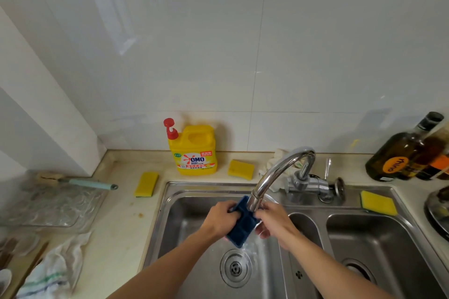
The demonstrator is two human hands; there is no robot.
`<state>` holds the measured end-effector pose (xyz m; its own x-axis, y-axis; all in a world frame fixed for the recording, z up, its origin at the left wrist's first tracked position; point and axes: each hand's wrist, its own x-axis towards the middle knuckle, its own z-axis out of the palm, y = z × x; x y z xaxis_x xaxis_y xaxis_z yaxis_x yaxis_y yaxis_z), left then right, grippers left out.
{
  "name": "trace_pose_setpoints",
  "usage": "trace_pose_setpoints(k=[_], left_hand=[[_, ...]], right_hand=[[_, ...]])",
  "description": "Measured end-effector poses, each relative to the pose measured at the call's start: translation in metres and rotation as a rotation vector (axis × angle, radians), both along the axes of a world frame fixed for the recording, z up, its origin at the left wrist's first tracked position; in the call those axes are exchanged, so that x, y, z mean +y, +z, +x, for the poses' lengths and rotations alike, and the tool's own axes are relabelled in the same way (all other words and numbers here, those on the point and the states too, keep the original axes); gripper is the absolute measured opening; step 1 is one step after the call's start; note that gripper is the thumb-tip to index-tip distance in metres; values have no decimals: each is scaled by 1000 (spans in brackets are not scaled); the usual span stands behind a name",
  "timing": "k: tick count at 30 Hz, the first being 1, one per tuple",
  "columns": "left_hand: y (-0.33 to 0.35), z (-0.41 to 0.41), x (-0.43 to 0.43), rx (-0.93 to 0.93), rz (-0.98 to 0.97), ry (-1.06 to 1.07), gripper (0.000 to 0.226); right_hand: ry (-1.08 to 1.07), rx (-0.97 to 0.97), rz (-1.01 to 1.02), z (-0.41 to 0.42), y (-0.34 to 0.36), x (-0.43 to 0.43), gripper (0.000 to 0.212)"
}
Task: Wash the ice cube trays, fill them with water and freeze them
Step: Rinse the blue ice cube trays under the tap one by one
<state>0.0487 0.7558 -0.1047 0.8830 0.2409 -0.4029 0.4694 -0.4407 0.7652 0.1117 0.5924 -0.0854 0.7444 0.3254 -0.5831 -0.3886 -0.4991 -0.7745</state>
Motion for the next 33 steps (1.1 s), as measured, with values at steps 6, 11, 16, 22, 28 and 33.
trace_pose_setpoints(k=[6,11,16,22,28,33], left_hand=[[-3,-7,6,-11,-358,143,19],[-20,-18,-8,143,-751,519,33],[-30,-18,-25,231,-942,580,48],[-24,-1,-35,174,-972,661,37],[-22,6,-36,68,-918,618,36],[-14,5,-24,-6,-725,677,30]], right_hand=[[-91,-20,-42,-1,-10,7,15],[-184,21,-21,3,-12,-3,9],[-142,-1,-10,-2,-10,-7,14],[-61,-92,1,-6,1,-12,24],[-66,-127,8,0,7,-25,21],[-42,-4,40,-2,2,-24,14]])
